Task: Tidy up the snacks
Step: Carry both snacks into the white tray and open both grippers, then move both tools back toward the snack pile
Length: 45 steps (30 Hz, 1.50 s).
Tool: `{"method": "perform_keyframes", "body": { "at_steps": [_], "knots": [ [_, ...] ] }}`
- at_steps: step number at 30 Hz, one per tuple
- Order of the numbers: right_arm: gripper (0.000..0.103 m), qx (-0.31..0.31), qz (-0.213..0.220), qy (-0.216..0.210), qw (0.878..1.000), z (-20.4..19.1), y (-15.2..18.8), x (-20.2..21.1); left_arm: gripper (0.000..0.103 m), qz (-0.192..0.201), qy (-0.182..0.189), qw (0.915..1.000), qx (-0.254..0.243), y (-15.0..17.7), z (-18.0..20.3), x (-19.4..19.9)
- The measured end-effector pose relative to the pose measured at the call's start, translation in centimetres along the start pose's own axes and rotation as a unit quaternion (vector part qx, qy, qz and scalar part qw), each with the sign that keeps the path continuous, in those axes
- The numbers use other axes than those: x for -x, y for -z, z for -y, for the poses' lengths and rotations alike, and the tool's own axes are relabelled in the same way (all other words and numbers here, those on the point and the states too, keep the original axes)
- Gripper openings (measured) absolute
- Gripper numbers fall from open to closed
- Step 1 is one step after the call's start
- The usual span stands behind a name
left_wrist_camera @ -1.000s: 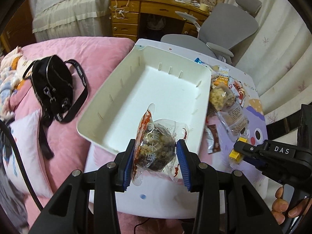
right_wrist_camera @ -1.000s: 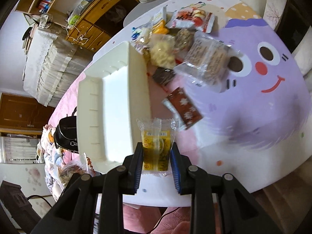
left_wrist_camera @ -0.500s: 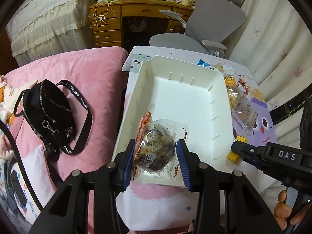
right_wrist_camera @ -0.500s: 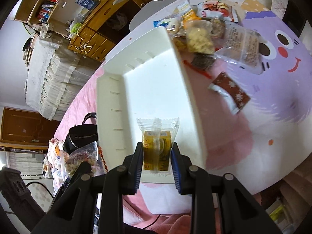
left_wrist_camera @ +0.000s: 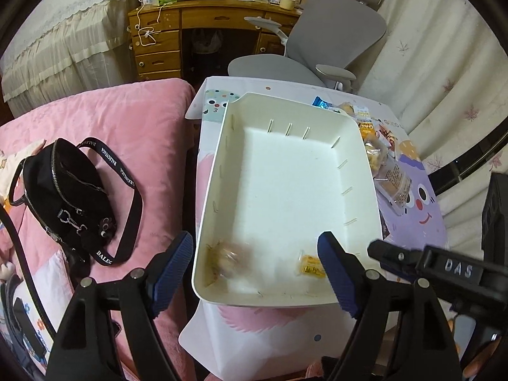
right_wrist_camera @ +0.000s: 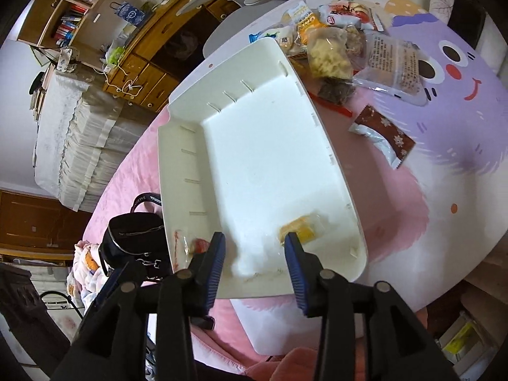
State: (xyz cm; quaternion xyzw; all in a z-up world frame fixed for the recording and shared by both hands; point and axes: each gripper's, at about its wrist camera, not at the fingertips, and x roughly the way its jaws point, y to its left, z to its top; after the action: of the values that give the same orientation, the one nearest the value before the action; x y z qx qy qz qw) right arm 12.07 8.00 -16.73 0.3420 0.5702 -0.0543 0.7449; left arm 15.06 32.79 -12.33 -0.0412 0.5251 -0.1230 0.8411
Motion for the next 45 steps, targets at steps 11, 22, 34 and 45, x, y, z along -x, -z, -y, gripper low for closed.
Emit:
{"method": "perform_keyframes", "body": {
  "at_steps": [11,22,34,45],
  "knots": [
    [0.039,-0.032,0.024,0.009,0.999,4.5,1.2,1.8,0.08,-0.007,-0.001,0.9993,-0.036,0.8,3.6,-0.7],
    [0.039,-0.06,0.041,0.017,0.997,12.1,-0.1,4.9,0.08,-0.009,0.011,0.9987,-0.049,1.1,10.5,-1.4],
    [0.053,-0.015,0.029,0.027,0.999,17.5,-5.1,7.6,0.081,0.01,0.01,0.9996,-0.026,1.4,18.1,-1.7],
    [0.072,0.044,0.004,0.025,0.999,20.7,-10.2,8.3,0.081,0.001,-0.009,1.0,0.001,1.4,24.1,-4.3]
  ]
}}
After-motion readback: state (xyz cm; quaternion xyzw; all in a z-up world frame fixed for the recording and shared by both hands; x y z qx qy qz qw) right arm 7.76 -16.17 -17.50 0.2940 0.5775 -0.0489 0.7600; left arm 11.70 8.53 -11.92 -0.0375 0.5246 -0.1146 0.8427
